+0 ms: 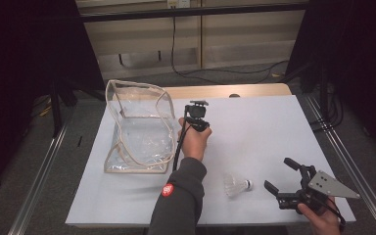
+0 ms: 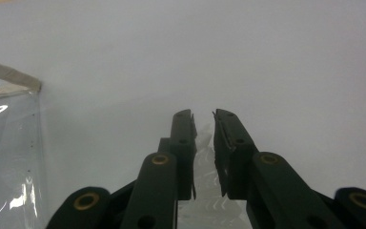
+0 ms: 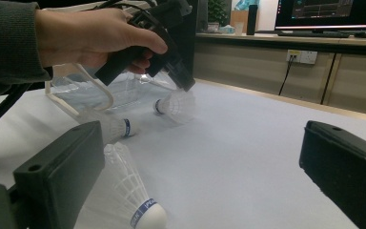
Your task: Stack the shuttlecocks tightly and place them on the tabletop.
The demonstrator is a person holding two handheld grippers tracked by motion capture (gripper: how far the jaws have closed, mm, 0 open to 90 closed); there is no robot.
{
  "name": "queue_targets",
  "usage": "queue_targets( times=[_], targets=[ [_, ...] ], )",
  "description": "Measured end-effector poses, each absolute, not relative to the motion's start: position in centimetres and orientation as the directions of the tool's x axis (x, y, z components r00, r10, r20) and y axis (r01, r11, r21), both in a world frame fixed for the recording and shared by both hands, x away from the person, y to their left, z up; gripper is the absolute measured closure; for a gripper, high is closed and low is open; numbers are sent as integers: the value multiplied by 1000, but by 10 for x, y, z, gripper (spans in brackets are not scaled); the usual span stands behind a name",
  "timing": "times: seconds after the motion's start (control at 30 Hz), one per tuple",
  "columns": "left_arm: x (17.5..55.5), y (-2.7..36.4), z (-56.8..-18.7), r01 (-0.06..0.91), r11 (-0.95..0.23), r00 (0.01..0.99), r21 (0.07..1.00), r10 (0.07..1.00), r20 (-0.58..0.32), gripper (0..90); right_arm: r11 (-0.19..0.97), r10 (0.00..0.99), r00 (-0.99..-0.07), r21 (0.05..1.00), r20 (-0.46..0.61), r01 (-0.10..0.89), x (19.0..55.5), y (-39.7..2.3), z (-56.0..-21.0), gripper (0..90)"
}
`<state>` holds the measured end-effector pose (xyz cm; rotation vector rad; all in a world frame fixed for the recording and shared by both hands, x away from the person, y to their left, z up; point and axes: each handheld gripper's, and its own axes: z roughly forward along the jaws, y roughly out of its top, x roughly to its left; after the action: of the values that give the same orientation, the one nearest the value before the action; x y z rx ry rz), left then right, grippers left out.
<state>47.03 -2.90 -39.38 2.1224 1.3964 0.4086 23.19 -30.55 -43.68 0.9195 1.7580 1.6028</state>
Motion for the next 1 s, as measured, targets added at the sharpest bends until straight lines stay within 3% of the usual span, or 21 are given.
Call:
queue_targets(
  times=[0.53,1.0],
  targets=[
    [470,-26,-392,733,-301,422,610,904,-62,676,41,805,-593,994,29,105,232,-305,-437,10],
    [470,-28,-393,734,-298,427,610,901,-73,679,44,803,-595,994,27,105,232,-305,-437,11]
  ],
)
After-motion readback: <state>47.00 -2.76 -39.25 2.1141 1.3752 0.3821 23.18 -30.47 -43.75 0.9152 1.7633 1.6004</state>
